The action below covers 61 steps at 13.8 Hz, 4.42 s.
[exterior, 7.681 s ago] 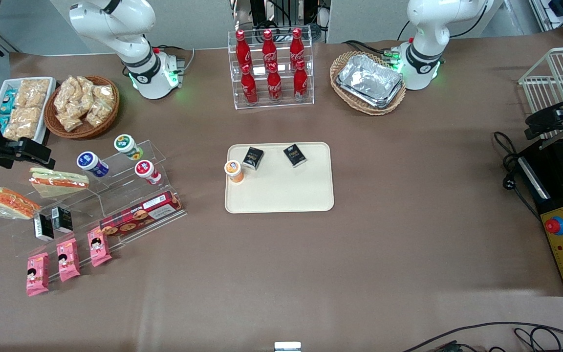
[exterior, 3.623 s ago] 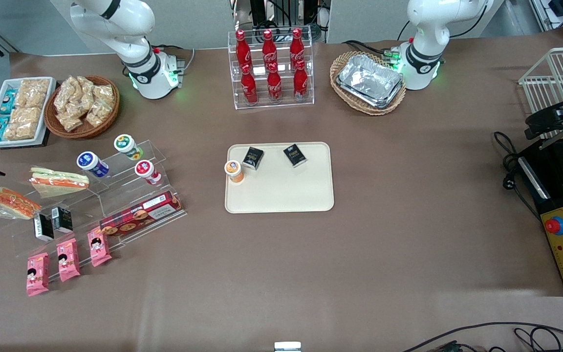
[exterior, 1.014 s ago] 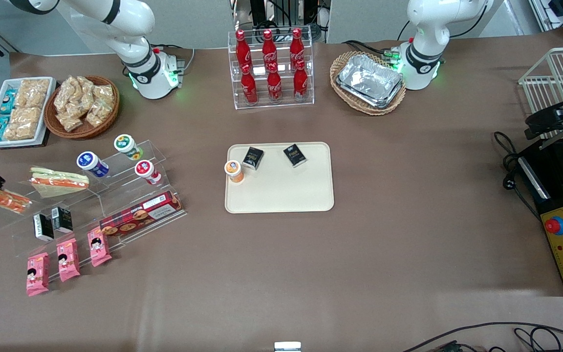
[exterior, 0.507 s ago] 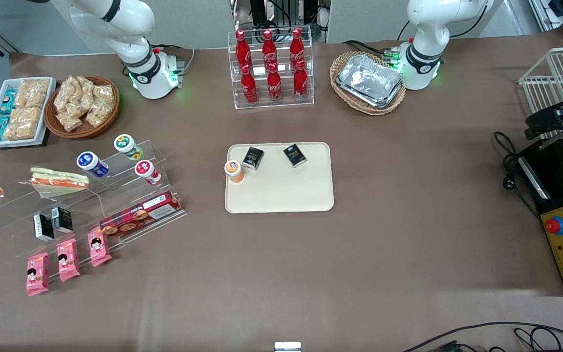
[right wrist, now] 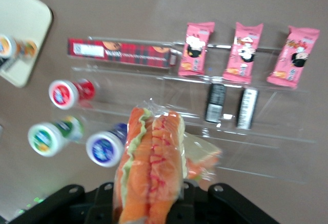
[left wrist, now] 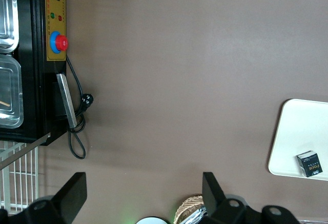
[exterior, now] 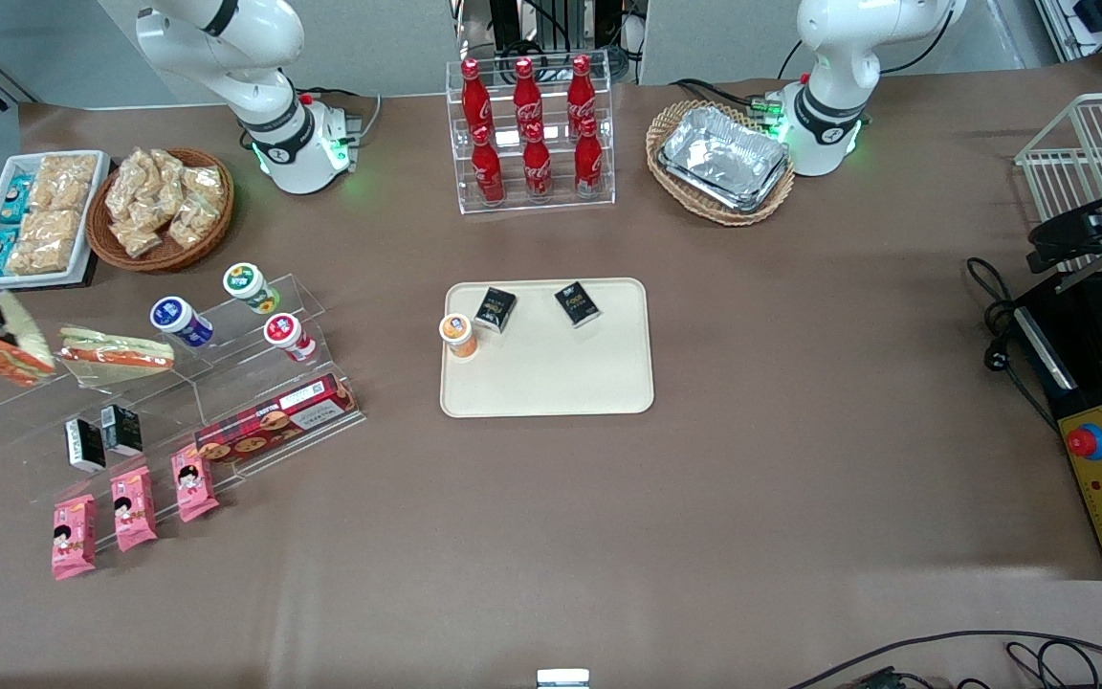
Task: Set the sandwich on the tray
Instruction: 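Carry the held sandwich over to the cream tray, then lower the sandwich onto the tray beside the orange cup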
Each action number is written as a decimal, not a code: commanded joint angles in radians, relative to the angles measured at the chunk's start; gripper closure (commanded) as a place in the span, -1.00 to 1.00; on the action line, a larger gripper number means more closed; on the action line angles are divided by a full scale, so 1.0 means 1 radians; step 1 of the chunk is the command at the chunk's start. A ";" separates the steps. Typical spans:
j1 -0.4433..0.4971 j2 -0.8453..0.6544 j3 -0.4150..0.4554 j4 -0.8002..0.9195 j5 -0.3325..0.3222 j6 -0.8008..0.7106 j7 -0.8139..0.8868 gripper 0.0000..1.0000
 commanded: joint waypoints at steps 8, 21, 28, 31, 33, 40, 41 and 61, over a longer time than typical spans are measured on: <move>0.374 -0.057 0.204 0.005 -0.021 -0.031 1.191 1.00; 0.567 0.197 0.516 -0.013 -0.148 0.450 2.524 1.00; 0.614 0.299 0.516 -0.064 -0.202 0.686 2.980 1.00; 0.612 0.331 0.513 -0.119 -0.205 0.754 3.047 1.00; 0.618 0.353 0.513 -0.168 -0.206 0.812 3.054 1.00; 0.629 0.422 0.513 -0.180 -0.245 0.891 3.102 1.00; 0.629 0.425 0.511 -0.180 -0.245 0.895 3.119 1.00; 0.635 0.468 0.510 -0.170 -0.269 0.935 3.127 -1.00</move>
